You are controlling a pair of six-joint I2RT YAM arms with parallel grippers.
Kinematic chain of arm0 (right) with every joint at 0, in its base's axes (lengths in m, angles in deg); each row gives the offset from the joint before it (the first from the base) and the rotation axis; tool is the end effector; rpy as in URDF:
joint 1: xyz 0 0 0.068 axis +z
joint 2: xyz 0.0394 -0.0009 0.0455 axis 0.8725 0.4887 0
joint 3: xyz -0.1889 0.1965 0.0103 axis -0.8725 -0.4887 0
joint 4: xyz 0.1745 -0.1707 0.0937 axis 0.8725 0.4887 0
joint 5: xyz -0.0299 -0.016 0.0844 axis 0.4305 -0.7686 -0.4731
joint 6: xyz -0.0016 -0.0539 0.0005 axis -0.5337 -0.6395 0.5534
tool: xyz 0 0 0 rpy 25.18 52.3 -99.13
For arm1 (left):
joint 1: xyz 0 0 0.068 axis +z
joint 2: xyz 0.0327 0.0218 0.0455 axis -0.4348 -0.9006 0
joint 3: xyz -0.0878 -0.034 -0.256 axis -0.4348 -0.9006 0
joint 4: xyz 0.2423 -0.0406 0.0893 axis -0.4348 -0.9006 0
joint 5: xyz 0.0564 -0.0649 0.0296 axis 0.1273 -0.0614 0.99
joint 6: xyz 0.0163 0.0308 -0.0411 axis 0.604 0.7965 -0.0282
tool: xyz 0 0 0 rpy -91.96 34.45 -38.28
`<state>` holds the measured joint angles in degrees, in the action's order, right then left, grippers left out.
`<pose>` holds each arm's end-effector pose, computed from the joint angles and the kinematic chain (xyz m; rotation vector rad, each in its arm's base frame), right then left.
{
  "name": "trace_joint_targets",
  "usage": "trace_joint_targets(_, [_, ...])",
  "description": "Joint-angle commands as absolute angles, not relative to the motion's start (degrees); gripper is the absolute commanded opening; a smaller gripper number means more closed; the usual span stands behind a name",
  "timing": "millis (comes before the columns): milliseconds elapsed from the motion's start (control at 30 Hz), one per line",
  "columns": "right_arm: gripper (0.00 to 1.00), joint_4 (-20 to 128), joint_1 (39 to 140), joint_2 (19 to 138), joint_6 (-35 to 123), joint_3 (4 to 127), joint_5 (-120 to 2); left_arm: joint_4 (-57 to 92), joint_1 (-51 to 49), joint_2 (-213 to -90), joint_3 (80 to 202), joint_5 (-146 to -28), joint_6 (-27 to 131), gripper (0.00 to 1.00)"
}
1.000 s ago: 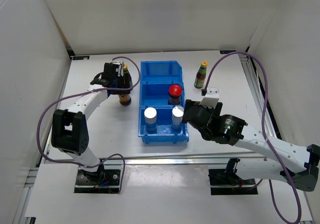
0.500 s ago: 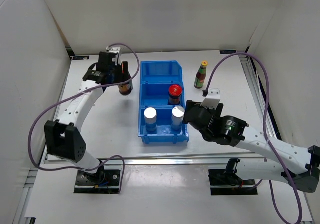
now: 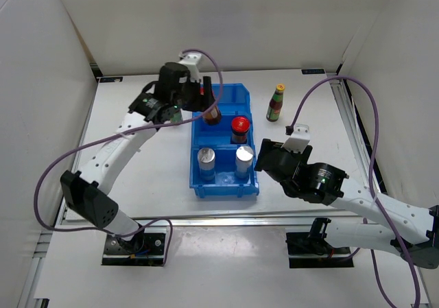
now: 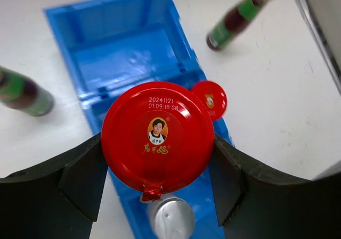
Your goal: Organize the condiment bottles
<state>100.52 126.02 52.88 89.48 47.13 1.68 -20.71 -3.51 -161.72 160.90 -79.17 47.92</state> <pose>0.1008 0.1513 0.3328 0.1846 2.0059 0.2001 0.2902 -0.1633 0.4084 0.2608 2.1093 -0.4832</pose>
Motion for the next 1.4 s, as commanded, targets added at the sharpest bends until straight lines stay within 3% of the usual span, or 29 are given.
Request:
trace_joint_targets(0, [1.0,99.94,126.31,52.7,91.15,46.85,4.11,-17.24,-7.0,-162.56,163.58,-79.02,47.23,0.29])
trace_joint_targets(633, [1.0,99.94,126.31,52.7,91.68,46.85,4.63,-8.1,-7.63,-171.6,151.62,-74.71,49.43,0.29])
trace_joint_targets(733, [1.0,99.94,126.31,52.7,91.68,46.85,4.63,-7.57,-7.63,-172.67,151.62,-74.01,49.43,0.33])
trace_joint_targets(833, [1.0,99.94,126.31,52.7,91.68,46.85,4.63,-7.57,-7.63,-174.34,151.62,-73.48,50.05,0.4])
trace_joint_targets(967, [1.0,99.94,126.31,52.7,91.68,46.85,4.63,-7.57,-7.63,-174.87,151.62,-72.43,50.05,0.65])
trace_joint_targets(1033, [1.0,99.94,126.31,52.7,91.68,46.85,4.63,-8.35,-7.63,-174.87,151.62,-71.55,49.52,0.72])
trace_joint_targets(1067, [1.0,99.94,126.31,53.22,91.68,47.37,4.63,-8.36,-7.63,-174.34,151.62,-70.76,49.52,0.83])
trace_joint_targets(1100, [1.0,99.94,126.31,53.23,91.68,47.38,4.63,-8.36,-7.63,-173.47,151.62,-70.75,49.52,1.0])
trace_joint_targets(1367, [1.0,99.94,126.31,53.75,91.15,47.38,4.63,-8.36,-7.63,-166.96,155.49,-67.51,51.89,1.0])
